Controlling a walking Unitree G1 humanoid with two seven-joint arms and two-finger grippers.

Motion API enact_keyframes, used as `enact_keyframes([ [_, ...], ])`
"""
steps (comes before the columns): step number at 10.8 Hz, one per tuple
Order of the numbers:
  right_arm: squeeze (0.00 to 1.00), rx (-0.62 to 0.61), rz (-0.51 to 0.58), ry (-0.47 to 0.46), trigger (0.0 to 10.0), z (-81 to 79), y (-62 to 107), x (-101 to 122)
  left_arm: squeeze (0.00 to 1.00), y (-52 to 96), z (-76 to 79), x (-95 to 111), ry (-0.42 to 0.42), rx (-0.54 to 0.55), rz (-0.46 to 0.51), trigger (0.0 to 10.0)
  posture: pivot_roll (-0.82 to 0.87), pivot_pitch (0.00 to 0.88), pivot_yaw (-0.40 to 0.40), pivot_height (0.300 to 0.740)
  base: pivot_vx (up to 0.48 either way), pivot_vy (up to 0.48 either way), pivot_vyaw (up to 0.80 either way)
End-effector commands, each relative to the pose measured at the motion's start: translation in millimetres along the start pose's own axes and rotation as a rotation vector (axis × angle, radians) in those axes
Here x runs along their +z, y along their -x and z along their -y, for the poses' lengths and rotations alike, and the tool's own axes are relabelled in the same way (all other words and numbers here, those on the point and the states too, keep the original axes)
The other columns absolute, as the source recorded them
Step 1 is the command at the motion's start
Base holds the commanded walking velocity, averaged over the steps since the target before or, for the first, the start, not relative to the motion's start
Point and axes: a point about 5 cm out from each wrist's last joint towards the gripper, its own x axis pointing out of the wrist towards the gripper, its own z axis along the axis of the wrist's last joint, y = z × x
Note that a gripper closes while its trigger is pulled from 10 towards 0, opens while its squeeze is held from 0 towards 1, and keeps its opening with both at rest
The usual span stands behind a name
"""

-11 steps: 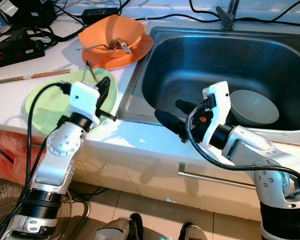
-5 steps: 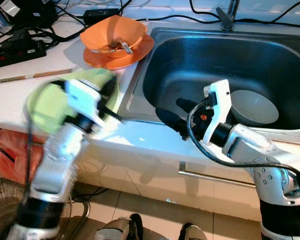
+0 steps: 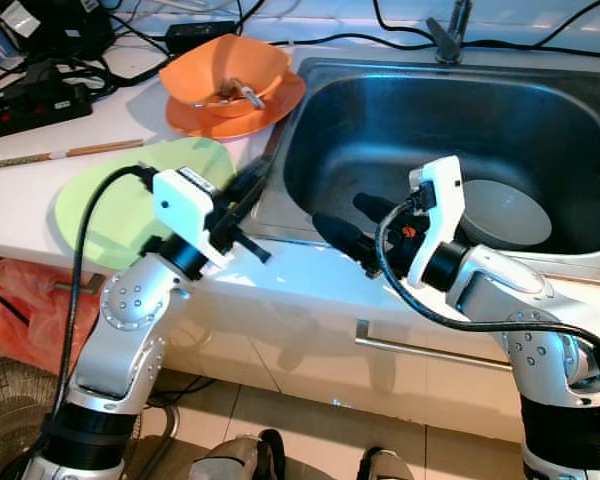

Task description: Kitchen organization

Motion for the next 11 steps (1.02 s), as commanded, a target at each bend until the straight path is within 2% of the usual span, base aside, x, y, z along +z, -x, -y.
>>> enact_keyframes([
  [1, 0.00, -0.044, 0.085, -0.068, 10.0, 9.8, 1.6, 8, 0.00, -1.9, 20.0, 7, 0.022, -0.169, 0.042, 0.0, -0.01, 0.142, 0.090, 0.740, 0.000, 0.000, 0.00],
  [2, 0.00, -0.113, 0.168, -0.162, 10.0, 25.2, 5.4, 16, 0.00, 7.9, 23.1, 2, 0.011, -0.259, 0.035, 0.0, -0.01, 0.142, 0.089, 0.740, 0.000, 0.000, 0.00],
  [4, 0.00, -0.145, 0.225, -0.239, 10.0, 34.9, 11.6, 18, 0.00, 13.8, 25.8, -1, -0.030, -0.365, 0.042, 0.0, -0.01, 0.142, 0.096, 0.740, 0.000, 0.000, 0.00],
  [5, 0.00, -0.148, 0.237, -0.263, 10.0, 36.2, 12.8, 18, 0.00, 14.0, 25.1, 0, -0.052, -0.385, 0.051, 0.0, -0.02, 0.144, 0.098, 0.740, 0.000, 0.000, 0.00],
  [6, 0.00, -0.160, 0.234, -0.306, 10.0, 37.9, 13.1, 13, 0.00, 13.4, 23.4, 4, -0.130, -0.416, 0.090, 0.0, -0.02, 0.145, 0.097, 0.740, 0.000, 0.000, 0.00],
  [7, 0.00, -0.185, 0.238, -0.375, 10.0, 42.3, 12.7, 8, 0.00, 9.9, 20.1, 12, -0.256, -0.421, 0.169, 0.0, -0.01, 0.145, 0.094, 0.740, 0.000, 0.000, 0.00],
  [9, 0.00, -0.174, 0.235, -0.448, 10.0, 45.2, 10.0, 4, 0.00, 5.2, 23.1, 12, -0.351, -0.460, 0.223, 0.0, -0.01, 0.144, 0.089, 0.740, 0.000, 0.000, 0.00],
  [11, 0.00, -0.120, 0.247, -0.473, 10.0, 41.2, 6.3, 9, 0.00, -0.9, 26.4, 4, -0.352, -0.483, 0.233, 0.0, -0.02, 0.145, 0.086, 0.740, 0.000, 0.000, 0.00],
])
